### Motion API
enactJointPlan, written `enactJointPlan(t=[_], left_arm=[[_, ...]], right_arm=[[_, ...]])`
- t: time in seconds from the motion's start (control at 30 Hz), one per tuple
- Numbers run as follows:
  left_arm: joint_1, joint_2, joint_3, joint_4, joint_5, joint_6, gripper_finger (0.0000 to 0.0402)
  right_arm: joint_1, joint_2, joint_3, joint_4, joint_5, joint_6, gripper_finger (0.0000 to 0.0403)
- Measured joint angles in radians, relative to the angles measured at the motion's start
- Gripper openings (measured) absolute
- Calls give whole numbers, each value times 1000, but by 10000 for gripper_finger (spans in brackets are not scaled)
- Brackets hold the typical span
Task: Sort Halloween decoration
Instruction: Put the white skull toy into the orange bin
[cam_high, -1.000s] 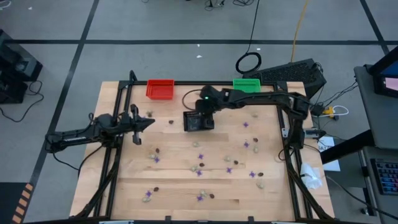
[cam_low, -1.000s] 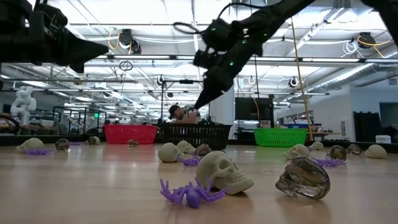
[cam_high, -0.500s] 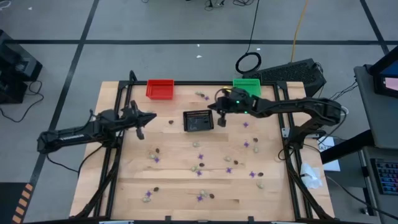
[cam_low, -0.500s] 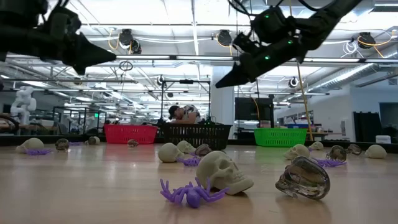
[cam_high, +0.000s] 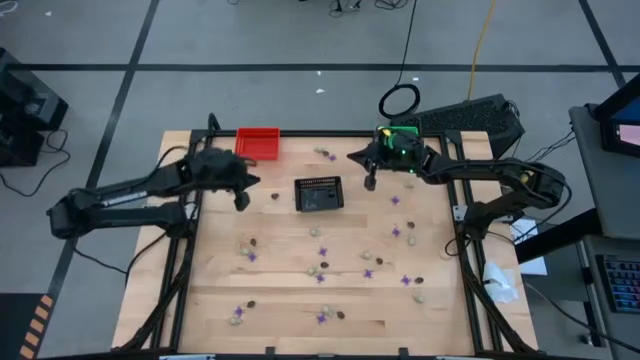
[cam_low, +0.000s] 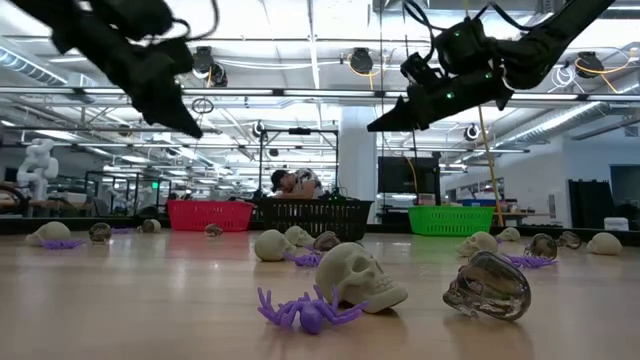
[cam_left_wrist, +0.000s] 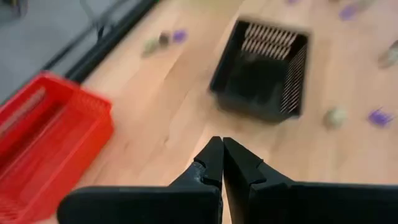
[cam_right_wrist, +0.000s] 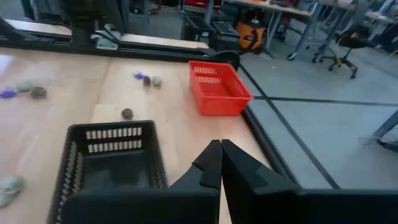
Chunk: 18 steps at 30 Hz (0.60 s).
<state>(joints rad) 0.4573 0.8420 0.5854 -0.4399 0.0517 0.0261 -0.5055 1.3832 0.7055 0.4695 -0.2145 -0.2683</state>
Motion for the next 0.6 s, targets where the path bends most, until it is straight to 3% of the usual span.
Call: enactJointPlan(t=[0.3,0.43,0.6], left_arm=[[158,355,209,-338,17,195,5],[217,486,260,-373,45,268,6],[268,620,310,-376,-1,298,33]], right_arm=[[-53,0,0,2,-34,-28,0],[-73,0,0,3,-49,-38,0],[-99,0,2,10,-53,-78,0]])
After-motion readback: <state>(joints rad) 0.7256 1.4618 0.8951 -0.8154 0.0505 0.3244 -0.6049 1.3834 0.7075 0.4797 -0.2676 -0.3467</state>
